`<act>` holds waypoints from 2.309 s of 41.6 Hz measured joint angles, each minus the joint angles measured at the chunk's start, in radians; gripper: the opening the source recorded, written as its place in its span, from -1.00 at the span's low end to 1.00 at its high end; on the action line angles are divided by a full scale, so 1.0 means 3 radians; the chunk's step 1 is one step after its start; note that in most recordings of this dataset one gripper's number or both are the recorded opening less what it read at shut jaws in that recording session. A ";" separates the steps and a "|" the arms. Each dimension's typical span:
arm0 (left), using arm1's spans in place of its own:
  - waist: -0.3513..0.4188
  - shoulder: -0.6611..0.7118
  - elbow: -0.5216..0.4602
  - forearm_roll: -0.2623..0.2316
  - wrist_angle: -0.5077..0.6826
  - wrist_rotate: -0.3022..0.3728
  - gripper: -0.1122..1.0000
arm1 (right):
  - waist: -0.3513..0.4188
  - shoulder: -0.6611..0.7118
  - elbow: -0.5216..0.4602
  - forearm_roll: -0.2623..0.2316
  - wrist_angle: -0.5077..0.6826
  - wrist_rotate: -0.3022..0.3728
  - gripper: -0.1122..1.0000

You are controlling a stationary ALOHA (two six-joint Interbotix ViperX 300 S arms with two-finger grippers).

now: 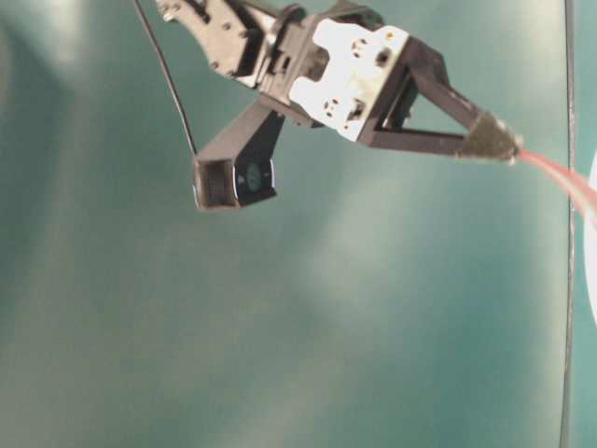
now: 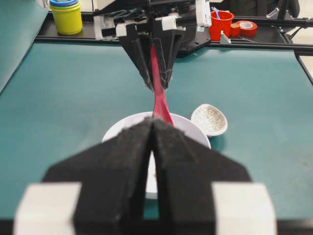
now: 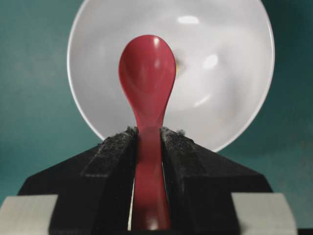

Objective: Scoop the yellow hexagonal prism block from the bowl with a spoon using the right arm.
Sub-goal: 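Push the spoon along the bowl floor toward the yellow block, then slide the spoon under the yellow block against the bowl wall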

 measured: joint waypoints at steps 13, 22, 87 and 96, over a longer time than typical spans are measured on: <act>0.0000 0.0000 0.0000 -0.0005 0.0005 0.0000 -0.79 | 0.0015 0.0205 -0.0261 -0.0358 0.0568 0.0317 -0.39; 0.0000 0.0000 0.0000 -0.0005 0.0005 0.0000 -0.79 | 0.0097 0.0291 -0.0286 -0.0383 0.0614 0.0327 -0.39; 0.0000 0.0000 -0.0015 0.0000 0.0000 0.0000 -0.79 | 0.0169 0.0573 -0.0286 -0.0614 -0.0399 0.0240 -0.39; 0.0000 0.0000 -0.0015 0.0000 0.0005 0.0000 -0.79 | 0.0169 0.0573 -0.0286 -0.0634 -0.0450 0.0245 -0.39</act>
